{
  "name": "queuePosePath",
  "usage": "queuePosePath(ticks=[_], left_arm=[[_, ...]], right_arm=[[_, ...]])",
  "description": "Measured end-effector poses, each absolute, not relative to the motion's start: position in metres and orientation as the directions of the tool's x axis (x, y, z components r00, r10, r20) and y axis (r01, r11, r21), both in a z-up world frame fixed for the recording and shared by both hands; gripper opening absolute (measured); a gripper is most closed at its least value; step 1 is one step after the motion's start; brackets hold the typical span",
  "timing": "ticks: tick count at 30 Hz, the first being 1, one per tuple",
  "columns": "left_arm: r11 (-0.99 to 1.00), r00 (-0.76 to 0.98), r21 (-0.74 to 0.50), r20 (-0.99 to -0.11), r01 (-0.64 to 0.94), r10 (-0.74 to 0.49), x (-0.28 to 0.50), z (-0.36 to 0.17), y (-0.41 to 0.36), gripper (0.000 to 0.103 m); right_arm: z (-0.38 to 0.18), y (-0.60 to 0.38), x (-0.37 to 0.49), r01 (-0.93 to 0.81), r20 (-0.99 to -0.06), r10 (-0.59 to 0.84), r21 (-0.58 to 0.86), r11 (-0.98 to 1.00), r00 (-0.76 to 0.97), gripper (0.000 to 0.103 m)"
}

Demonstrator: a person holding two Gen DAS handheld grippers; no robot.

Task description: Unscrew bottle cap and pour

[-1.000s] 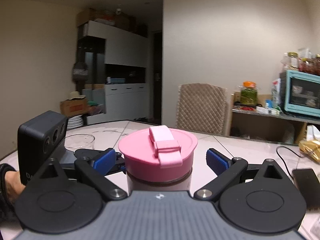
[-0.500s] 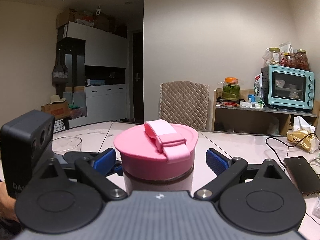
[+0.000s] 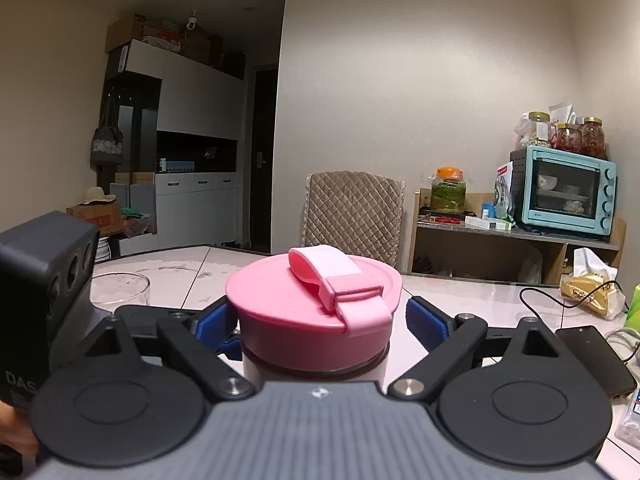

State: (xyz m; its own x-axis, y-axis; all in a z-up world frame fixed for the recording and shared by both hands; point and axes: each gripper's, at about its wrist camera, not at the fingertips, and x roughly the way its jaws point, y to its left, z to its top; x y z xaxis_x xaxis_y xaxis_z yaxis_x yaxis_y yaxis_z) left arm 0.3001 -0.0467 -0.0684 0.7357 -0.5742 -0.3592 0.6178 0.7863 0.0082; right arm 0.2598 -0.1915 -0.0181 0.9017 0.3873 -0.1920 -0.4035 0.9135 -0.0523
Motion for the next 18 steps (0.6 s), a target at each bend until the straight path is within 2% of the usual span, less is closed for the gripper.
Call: queuePosePath(ticks=[2, 12, 18], left_arm=[[0.786, 0.736, 0.008, -0.359, 0.618, -0.574, 0.3, -0.068, -0.047, 0.09], [0.786, 0.735, 0.008, -0.359, 0.618, -0.575, 0.3, -0.069, -0.047, 0.09], [0.786, 0.735, 0.008, -0.359, 0.618, -0.575, 0.3, -0.069, -0.046, 0.09]], right_arm=[[-0.019, -0.189, 0.26, -0.405, -0.197, 0.387, -0.054, 0.913, 0.901, 0.086], [-0.019, -0.193, 0.258, -0.443, -0.208, 0.424, -0.055, 0.895, 0.882, 0.085], [-0.014, -0.212, 0.272, -0.557, -0.223, 0.538, -0.03, 0.83, 0.813, 0.085]])
